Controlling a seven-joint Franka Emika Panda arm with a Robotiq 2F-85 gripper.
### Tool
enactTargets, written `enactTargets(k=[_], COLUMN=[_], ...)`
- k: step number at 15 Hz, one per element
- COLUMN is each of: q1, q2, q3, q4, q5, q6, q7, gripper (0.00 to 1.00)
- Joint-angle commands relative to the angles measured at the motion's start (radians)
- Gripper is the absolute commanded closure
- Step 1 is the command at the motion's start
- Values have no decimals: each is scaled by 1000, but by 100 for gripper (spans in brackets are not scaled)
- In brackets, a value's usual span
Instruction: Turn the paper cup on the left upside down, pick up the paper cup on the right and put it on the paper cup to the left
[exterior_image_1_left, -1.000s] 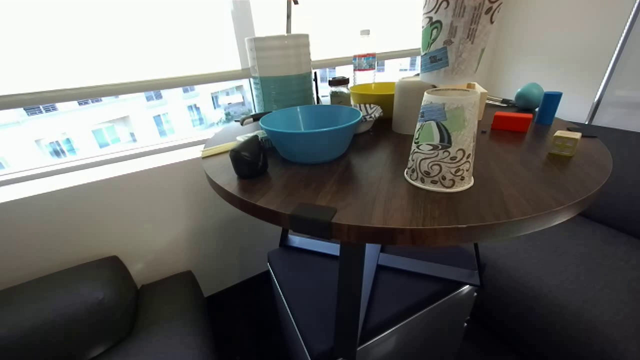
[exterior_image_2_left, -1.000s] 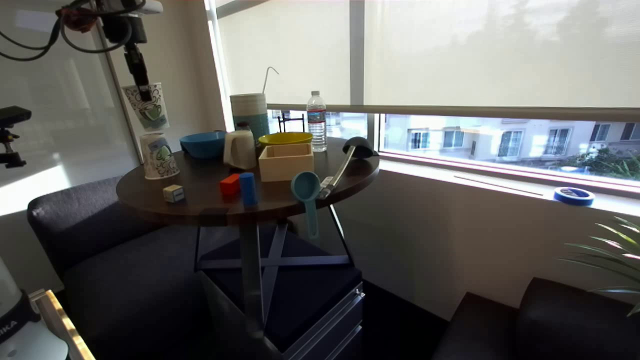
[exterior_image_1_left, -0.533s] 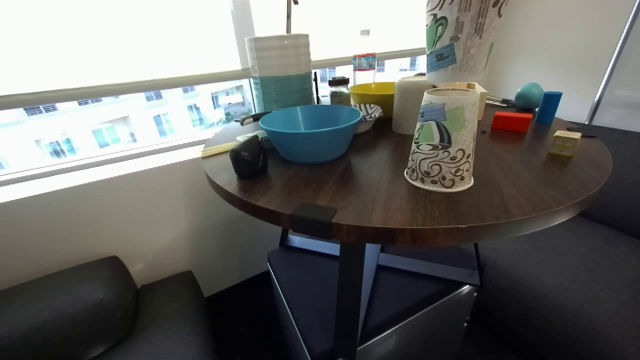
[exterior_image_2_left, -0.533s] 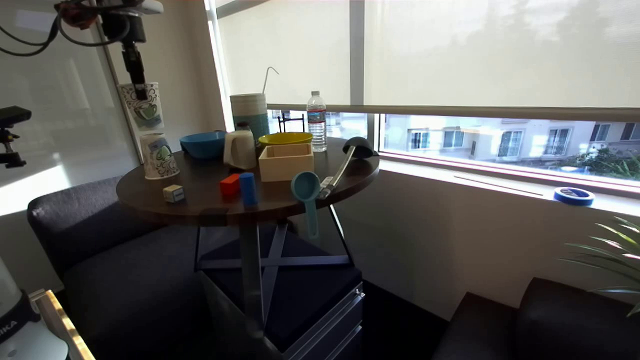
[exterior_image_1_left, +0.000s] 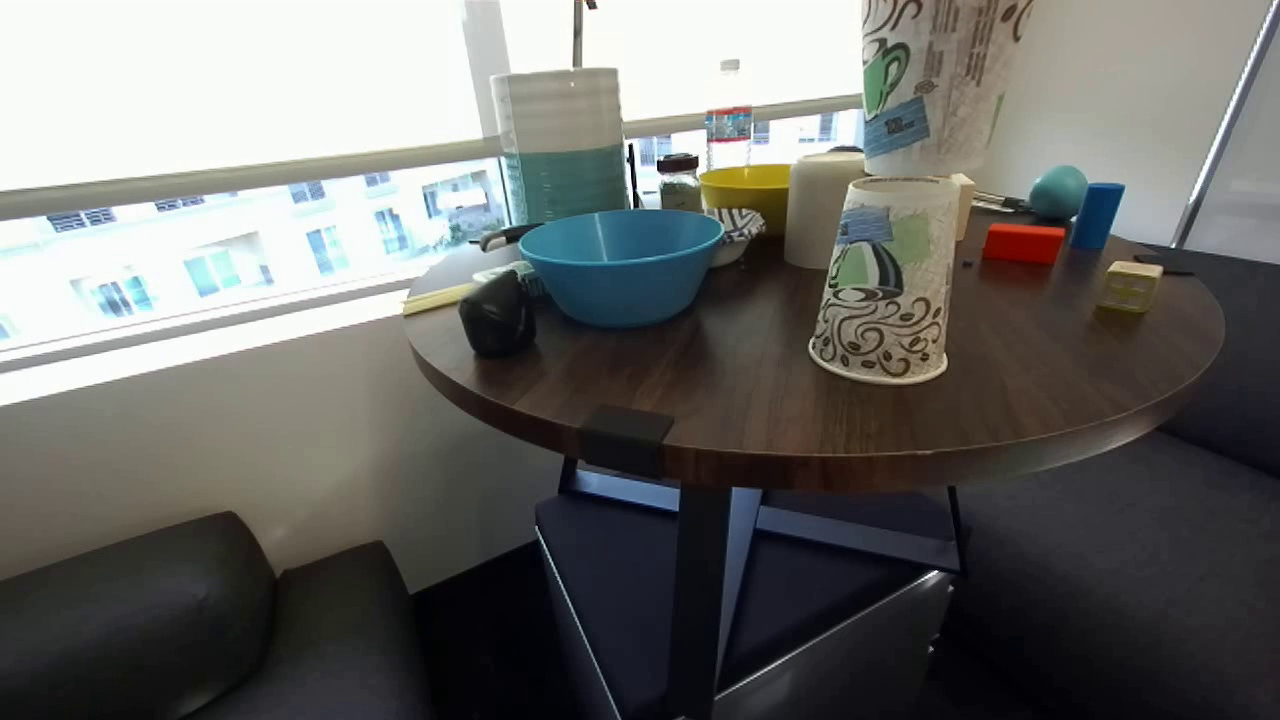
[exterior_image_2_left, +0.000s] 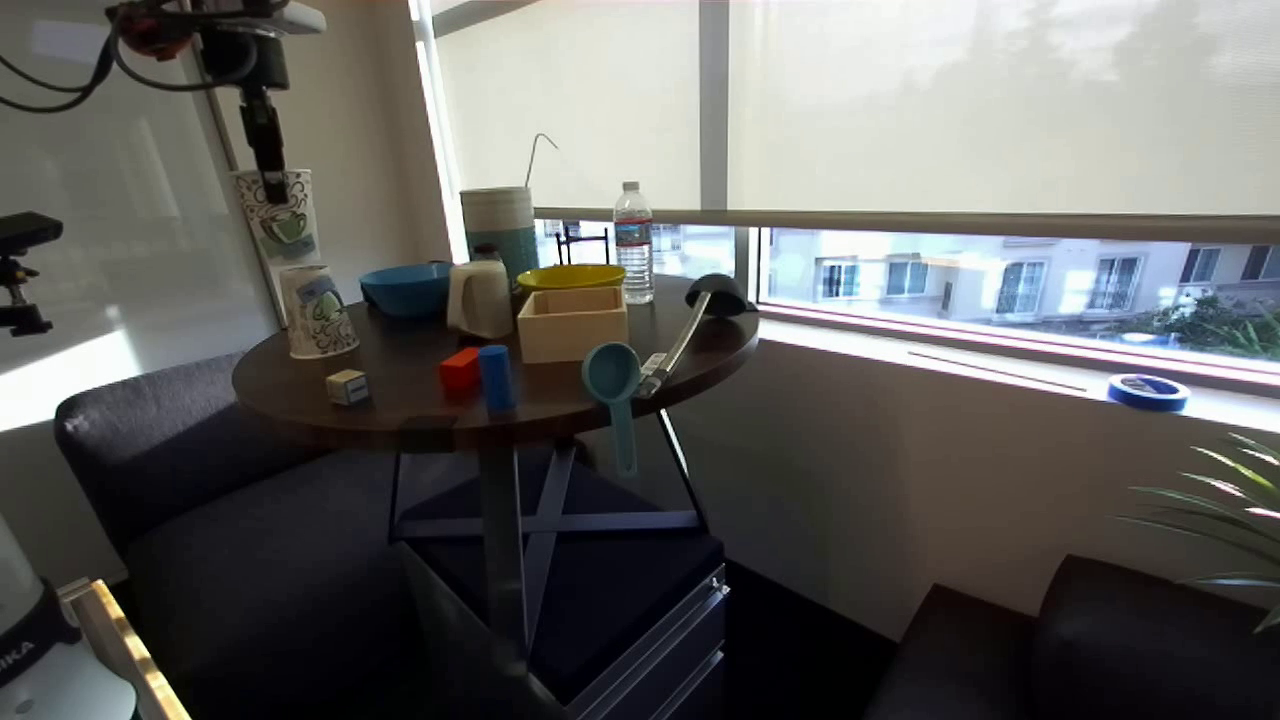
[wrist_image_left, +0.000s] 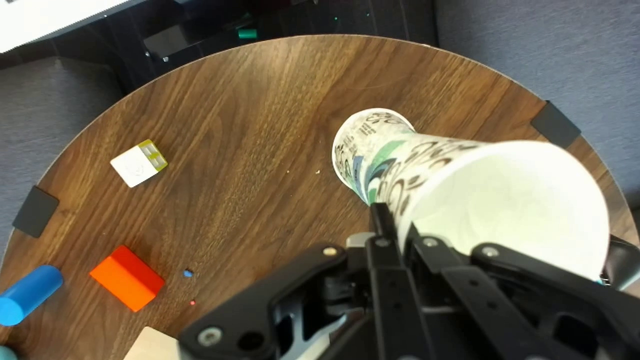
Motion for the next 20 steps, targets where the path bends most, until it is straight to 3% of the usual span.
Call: enactTargets(k=[1, 20], q1=[6, 7], q2=[30, 41], q3=[-4, -35], q4=[25, 11], q5=[23, 59], q6=[0, 31], q7=[6, -3], gripper=[99, 99])
